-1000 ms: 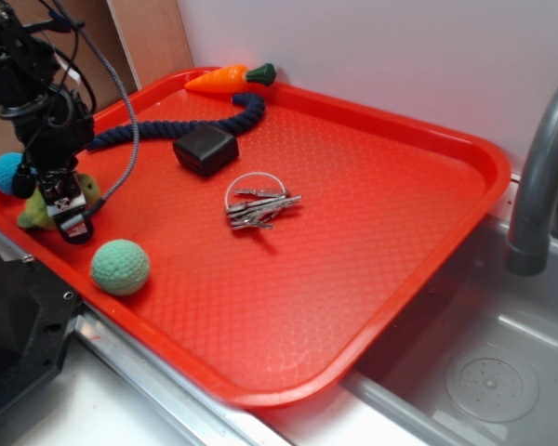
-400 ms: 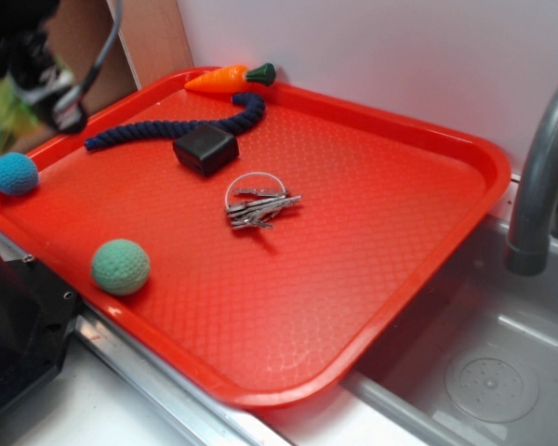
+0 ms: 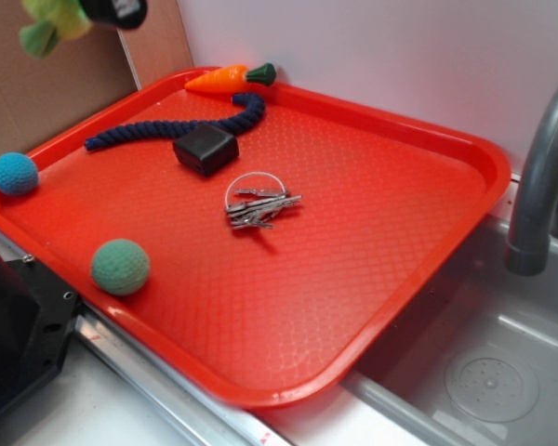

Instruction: Grab the green animal.

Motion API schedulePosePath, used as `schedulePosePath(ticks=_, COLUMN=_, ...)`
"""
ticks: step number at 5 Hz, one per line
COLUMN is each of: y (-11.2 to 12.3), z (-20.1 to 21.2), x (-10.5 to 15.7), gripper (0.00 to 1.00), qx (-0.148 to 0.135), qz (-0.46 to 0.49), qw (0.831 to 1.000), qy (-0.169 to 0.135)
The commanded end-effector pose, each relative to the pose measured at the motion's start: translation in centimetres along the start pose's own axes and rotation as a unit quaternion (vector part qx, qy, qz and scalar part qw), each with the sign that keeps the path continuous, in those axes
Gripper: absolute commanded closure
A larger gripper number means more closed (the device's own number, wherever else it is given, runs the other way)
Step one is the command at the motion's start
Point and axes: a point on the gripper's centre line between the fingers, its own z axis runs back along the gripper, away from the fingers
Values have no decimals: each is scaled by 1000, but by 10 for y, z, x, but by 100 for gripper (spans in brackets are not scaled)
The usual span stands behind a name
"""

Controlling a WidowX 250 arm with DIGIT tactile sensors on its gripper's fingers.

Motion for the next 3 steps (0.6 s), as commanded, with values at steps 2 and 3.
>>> schedulePosePath(ticks=2, y=20, z=-7, x=46, gripper=100, qx=1, qz=34, qw=999, qy=-17)
schedulePosePath(ticks=3, y=18, z=-8, x=40, gripper=100, qx=-3, qz=30, qw=999, qy=-17)
